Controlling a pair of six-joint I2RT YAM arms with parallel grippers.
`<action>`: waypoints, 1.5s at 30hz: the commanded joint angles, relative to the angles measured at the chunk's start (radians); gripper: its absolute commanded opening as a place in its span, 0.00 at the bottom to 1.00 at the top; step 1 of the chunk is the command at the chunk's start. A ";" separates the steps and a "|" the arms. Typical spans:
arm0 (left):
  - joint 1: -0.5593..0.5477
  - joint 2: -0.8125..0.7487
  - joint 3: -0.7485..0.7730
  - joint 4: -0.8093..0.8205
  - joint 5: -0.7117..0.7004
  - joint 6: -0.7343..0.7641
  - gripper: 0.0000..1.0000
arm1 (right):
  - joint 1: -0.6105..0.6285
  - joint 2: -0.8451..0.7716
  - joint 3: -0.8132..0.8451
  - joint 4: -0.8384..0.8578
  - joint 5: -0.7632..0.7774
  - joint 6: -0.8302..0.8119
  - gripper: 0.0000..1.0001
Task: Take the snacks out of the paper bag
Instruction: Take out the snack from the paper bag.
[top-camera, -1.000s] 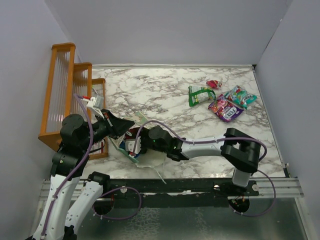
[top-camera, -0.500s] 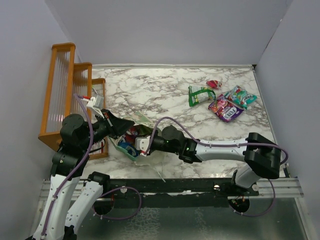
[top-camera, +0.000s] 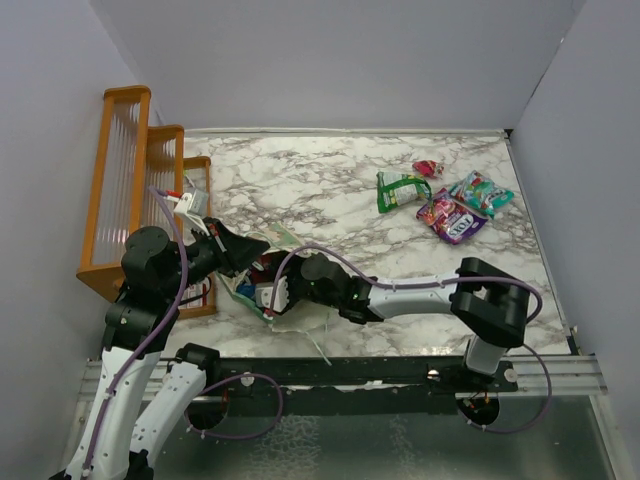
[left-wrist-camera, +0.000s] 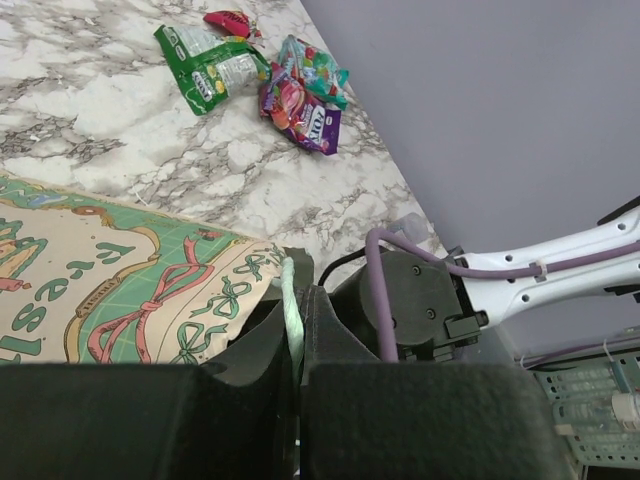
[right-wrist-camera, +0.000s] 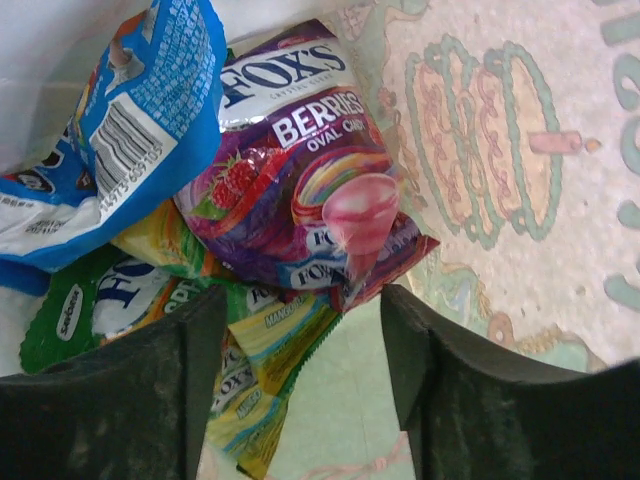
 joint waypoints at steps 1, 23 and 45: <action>0.000 0.000 0.030 0.009 -0.003 0.011 0.00 | 0.002 0.058 0.066 -0.001 0.007 -0.094 0.66; 0.000 -0.010 0.035 -0.008 -0.008 0.022 0.00 | -0.044 0.125 0.138 0.009 -0.083 -0.036 0.14; 0.000 0.008 0.012 0.037 -0.016 -0.002 0.00 | -0.039 -0.305 -0.048 -0.117 -0.257 0.417 0.01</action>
